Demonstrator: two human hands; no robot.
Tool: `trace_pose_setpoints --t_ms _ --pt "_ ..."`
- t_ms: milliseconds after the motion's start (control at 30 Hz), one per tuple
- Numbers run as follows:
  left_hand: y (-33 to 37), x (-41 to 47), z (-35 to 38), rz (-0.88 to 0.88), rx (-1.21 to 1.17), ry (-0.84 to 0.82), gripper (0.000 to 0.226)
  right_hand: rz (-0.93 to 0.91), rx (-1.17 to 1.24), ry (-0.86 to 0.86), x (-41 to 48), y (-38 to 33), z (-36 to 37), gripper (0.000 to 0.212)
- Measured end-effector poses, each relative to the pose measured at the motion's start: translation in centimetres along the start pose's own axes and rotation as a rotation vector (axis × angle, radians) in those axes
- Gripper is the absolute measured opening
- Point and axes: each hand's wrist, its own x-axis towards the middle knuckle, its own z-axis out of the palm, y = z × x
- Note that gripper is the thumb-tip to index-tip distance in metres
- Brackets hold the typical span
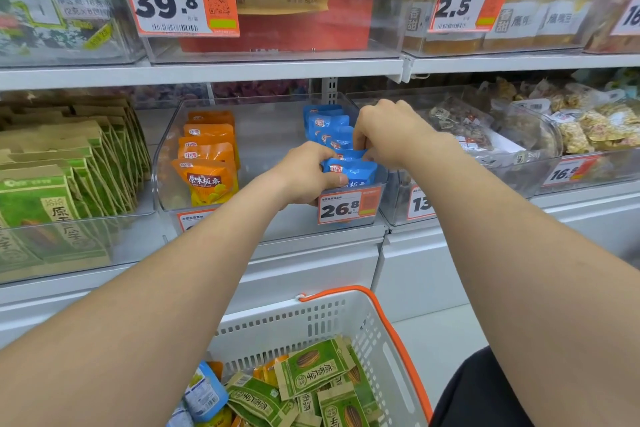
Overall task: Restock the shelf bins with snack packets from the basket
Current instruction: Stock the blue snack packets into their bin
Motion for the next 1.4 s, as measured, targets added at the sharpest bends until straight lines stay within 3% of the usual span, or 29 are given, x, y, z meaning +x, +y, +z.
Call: trace_pose_setpoints --t_ms 133,500,633,700,767,867,933,1033,1200,1400 --pt "0.3 0.0 0.0 0.009 0.058 0.006 0.018 0.018 0.029 -0.014 0.0 -0.4 -0.1 0.032" --pt "1.3 0.2 1.5 0.017 0.259 0.064 0.029 0.057 -0.021 -0.076 -0.1 -1.3 -0.1 0.026" --pt "1.3 0.3 1.0 -0.061 0.062 -0.011 0.033 0.087 -0.016 -0.064 -0.3 -1.5 -0.3 0.026" --pt "1.4 0.2 0.6 -0.140 -0.080 -0.003 0.023 0.106 0.022 -0.020 -0.2 -1.5 -0.3 0.028" --pt "1.6 0.0 0.3 -0.204 -0.150 0.047 0.017 0.104 0.073 0.056 -0.2 -1.5 -0.4 0.027" --pt "1.0 0.2 0.2 -0.266 -0.212 0.262 0.011 0.071 0.197 0.119 0.0 -1.9 -0.1 0.035" --pt "1.0 0.6 0.2 -0.290 -0.260 0.354 0.016 0.033 0.256 0.052 0.2 -2.6 0.4 0.033" --pt "1.8 1.2 0.1 -0.312 -0.511 0.323 0.019 0.056 0.365 -0.103 0.6 -3.8 1.3 0.023" --pt "1.9 1.7 -0.3 -0.400 -0.751 0.243 0.036 0.023 0.267 -0.281 1.5 -4.0 2.2 0.068" --pt "0.6 4.4 0.6 -0.415 -0.884 0.238 0.045 0.042 0.261 -0.285 1.7 -3.5 2.8 0.089"
